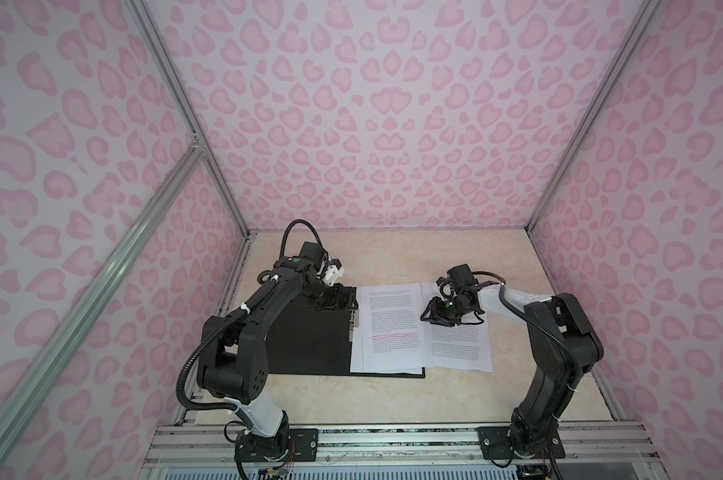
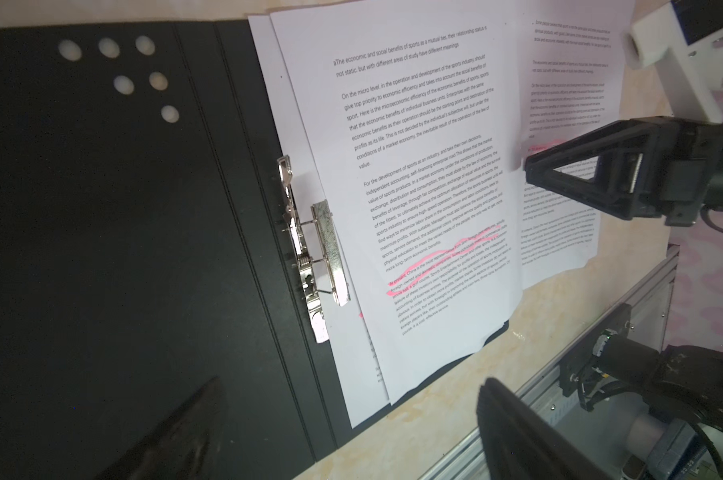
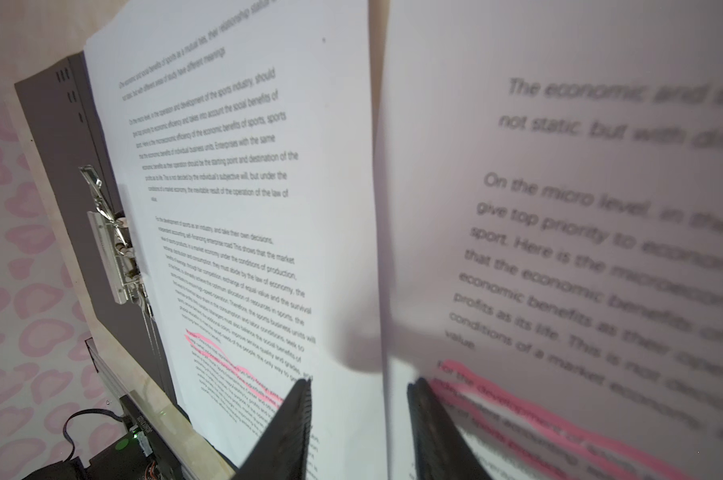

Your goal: Put the files into the folder

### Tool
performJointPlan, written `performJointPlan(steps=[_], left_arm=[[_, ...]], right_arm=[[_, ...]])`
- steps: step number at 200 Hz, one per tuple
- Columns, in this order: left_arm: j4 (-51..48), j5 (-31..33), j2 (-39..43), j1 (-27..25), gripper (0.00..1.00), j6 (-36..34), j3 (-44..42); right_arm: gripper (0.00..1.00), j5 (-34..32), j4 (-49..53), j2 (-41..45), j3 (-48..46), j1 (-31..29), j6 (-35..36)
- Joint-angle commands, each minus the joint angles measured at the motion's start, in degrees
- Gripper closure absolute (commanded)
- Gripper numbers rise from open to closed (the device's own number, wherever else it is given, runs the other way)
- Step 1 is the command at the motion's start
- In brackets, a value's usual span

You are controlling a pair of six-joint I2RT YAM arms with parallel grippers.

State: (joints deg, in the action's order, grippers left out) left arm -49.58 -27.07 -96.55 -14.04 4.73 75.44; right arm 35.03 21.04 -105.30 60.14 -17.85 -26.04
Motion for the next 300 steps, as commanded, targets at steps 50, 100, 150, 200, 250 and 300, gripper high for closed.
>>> performJointPlan(steps=[50, 100, 150, 200, 250, 300], left_arm=[[-1.61, -3.29, -2.03, 0.53, 0.04, -0.51, 0.31], [-1.90, -3.86, -3.28, 0.78, 0.04, -0.34, 0.76], [-2.15, -4.21, -3.64, 0.95, 0.04, -0.34, 0.98], [-2.35, -4.91, -4.07, 1.21, 0.04, -0.51, 0.94], [-2.50, -5.44, -4.26, 1.58, 0.04, -0.50, 0.98], [-2.79, -5.89, -4.59, 1.72, 0.04, -0.52, 1.16]], right_arm=[[0.58, 1.25, 0.75, -1.19, -0.02, -0.52, 0.98], [0.59, 3.20, 1.42, -0.31, -0.41, -1.05, 1.44], [0.60, 4.57, 0.74, 0.97, -1.05, -1.36, 0.82], [0.60, 5.17, 1.08, 0.53, -0.43, -2.05, 0.73], [0.60, 4.10, 2.61, -0.01, 0.25, -3.40, 1.10], [0.60, 3.12, 3.92, -0.17, 0.99, -4.74, 1.43]])
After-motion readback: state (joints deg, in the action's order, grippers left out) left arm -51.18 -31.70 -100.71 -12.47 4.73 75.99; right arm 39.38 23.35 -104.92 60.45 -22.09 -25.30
